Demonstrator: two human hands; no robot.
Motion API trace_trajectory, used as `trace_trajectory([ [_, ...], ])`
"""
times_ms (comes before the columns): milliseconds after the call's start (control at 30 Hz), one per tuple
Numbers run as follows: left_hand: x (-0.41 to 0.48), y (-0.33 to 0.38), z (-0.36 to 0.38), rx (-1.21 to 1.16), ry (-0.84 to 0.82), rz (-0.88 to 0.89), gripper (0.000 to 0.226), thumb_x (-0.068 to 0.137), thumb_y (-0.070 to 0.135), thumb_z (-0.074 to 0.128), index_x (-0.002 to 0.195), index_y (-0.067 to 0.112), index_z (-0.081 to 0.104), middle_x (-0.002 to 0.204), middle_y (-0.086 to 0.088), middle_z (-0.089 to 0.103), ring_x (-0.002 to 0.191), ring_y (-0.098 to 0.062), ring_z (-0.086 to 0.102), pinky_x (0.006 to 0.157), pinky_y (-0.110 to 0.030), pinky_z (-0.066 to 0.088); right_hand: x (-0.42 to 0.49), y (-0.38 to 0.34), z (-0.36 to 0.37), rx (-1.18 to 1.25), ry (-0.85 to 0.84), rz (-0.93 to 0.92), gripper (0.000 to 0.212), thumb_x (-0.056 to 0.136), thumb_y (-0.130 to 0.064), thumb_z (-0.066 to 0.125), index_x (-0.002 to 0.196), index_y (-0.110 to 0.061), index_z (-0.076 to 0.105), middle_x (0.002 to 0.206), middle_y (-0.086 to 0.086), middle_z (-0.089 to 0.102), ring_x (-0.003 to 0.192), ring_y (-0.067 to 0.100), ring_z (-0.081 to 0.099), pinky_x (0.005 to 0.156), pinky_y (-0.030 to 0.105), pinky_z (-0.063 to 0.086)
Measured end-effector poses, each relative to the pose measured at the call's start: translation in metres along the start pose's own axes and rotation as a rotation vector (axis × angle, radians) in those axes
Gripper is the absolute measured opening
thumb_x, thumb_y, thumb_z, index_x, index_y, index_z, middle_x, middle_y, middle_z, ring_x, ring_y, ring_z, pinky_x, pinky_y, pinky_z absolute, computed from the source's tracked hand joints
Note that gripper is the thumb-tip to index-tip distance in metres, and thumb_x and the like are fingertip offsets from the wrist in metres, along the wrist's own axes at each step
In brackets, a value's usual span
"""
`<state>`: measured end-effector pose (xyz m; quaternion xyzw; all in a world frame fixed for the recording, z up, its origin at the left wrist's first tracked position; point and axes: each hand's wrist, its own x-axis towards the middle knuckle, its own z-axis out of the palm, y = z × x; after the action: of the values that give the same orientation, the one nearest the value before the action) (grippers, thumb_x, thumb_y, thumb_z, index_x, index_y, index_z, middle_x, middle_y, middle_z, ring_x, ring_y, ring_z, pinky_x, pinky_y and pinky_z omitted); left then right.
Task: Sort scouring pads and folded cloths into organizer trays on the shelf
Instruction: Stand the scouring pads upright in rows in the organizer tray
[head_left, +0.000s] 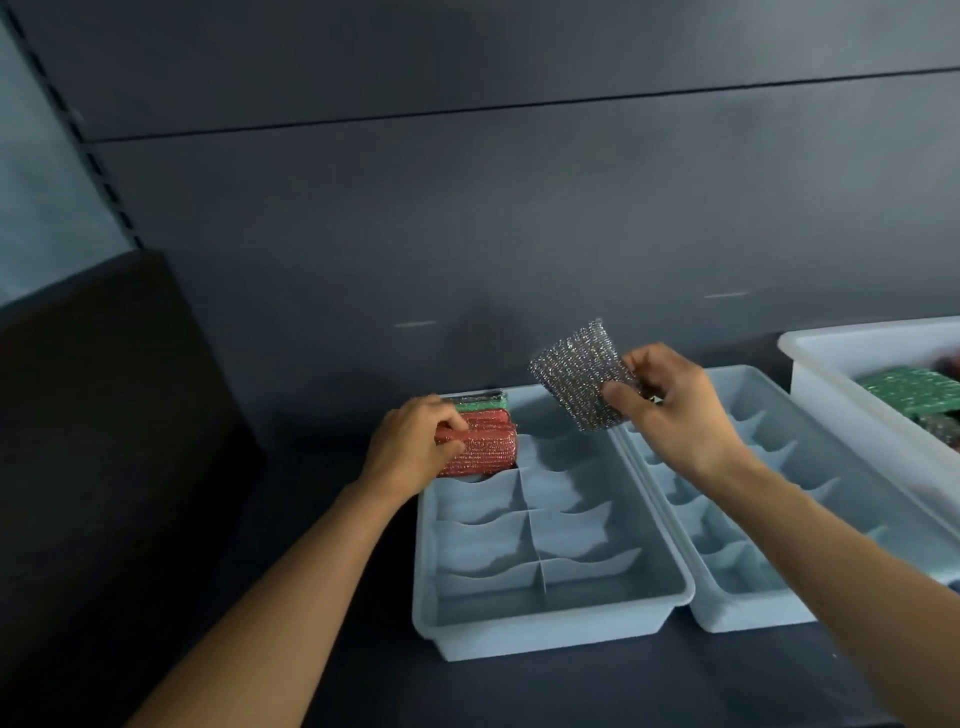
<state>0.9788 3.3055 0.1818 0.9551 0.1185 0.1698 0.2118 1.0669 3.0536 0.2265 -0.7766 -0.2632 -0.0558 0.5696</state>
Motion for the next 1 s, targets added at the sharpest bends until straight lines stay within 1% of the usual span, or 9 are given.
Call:
trace_trajectory([
  [67,0.0,0.0,0.003,0.097,-0.01,0.027,0.019,0.078,0.025,0.081,0.096,0.024,0.076,0.099,0.01,0.059,0.102,-0.014,0.056,0.087,-0.029,0.042,-0.003,0.002,0.004,-0.019,-0.017,-0.021,0.021,0.085,-0.005,0.068,0.077,-0.019,0.054,0.064,-0.008,0.058,0.053,0.001,0.047,0.058,0.014,0.042],
  [200,0.004,-0.002,0.003,0.11,-0.029,0.013,0.024,0.077,0.027,0.081,0.101,0.026,0.075,0.097,0.009,0.056,0.101,-0.014,0.054,0.089,-0.031,0.042,-0.006,0.005,0.024,-0.069,-0.084,-0.038,0.027,0.08,-0.008,0.073,0.077,-0.029,0.057,0.072,-0.002,0.062,0.064,0.009,0.05,0.065,0.017,0.043],
  [267,0.003,-0.006,0.003,0.055,0.013,0.005,0.03,0.075,0.024,0.083,0.102,0.024,0.071,0.096,0.01,0.055,0.1,-0.014,0.054,0.089,-0.033,0.044,-0.006,0.004,0.034,-0.043,-0.103,-0.027,0.028,0.081,-0.005,0.073,0.077,-0.029,0.058,0.07,-0.006,0.062,0.062,0.005,0.049,0.064,0.014,0.043],
  [400,0.001,-0.016,0.003,0.003,0.019,-0.012,0.032,0.077,0.024,0.081,0.108,0.022,0.071,0.105,0.01,0.058,0.105,-0.013,0.051,0.094,-0.034,0.044,0.0,0.007,0.046,-0.006,-0.019,0.035,0.017,0.083,-0.008,0.071,0.08,-0.021,0.06,0.071,-0.004,0.064,0.058,0.003,0.051,0.06,0.014,0.044],
  [533,0.002,-0.018,-0.004,0.032,-0.007,0.027,0.034,0.073,0.029,0.084,0.105,0.023,0.073,0.092,0.016,0.055,0.098,-0.011,0.05,0.093,-0.037,0.044,0.006,0.009,0.048,0.057,0.058,0.082,0.02,0.085,-0.005,0.068,0.078,-0.022,0.058,0.069,-0.007,0.062,0.054,-0.006,0.053,0.058,0.012,0.044],
  [767,0.003,-0.023,-0.011,0.02,-0.121,-0.038,0.031,0.071,0.034,0.085,0.098,0.036,0.07,0.11,0.005,0.053,0.106,-0.018,0.05,0.096,-0.032,0.044,0.009,0.01,0.051,0.067,0.082,0.106,0.022,0.085,-0.005,0.069,0.075,-0.022,0.058,0.066,-0.008,0.061,0.054,-0.002,0.054,0.066,0.031,0.053],
  [867,0.006,-0.022,-0.016,0.081,-0.138,-0.042,0.03,0.071,0.037,0.084,0.098,0.037,0.07,0.11,0.005,0.055,0.105,-0.02,0.045,0.096,-0.034,0.042,0.011,0.01,0.05,0.074,0.086,0.121,0.02,0.085,-0.005,0.069,0.076,-0.02,0.058,0.067,-0.005,0.062,0.061,0.008,0.057,0.07,0.037,0.055],
  [933,0.009,-0.023,-0.013,0.098,-0.069,-0.031,0.028,0.072,0.04,0.084,0.097,0.037,0.071,0.105,0.005,0.06,0.103,-0.02,0.051,0.094,-0.034,0.042,0.012,0.01,0.051,0.085,0.093,0.122,0.02,0.085,-0.005,0.069,0.076,-0.02,0.059,0.068,-0.004,0.063,0.062,0.009,0.057,0.07,0.036,0.055],
  [1000,0.01,-0.025,-0.007,0.098,-0.002,-0.04,0.028,0.072,0.04,0.083,0.097,0.036,0.072,0.102,0.008,0.061,0.099,-0.019,0.055,0.092,-0.032,0.041,0.013,0.009,0.053,0.095,0.077,0.1,0.021,0.084,-0.004,0.069,0.076,-0.02,0.059,0.068,-0.004,0.063,0.058,0.003,0.055,0.065,0.025,0.053],
])
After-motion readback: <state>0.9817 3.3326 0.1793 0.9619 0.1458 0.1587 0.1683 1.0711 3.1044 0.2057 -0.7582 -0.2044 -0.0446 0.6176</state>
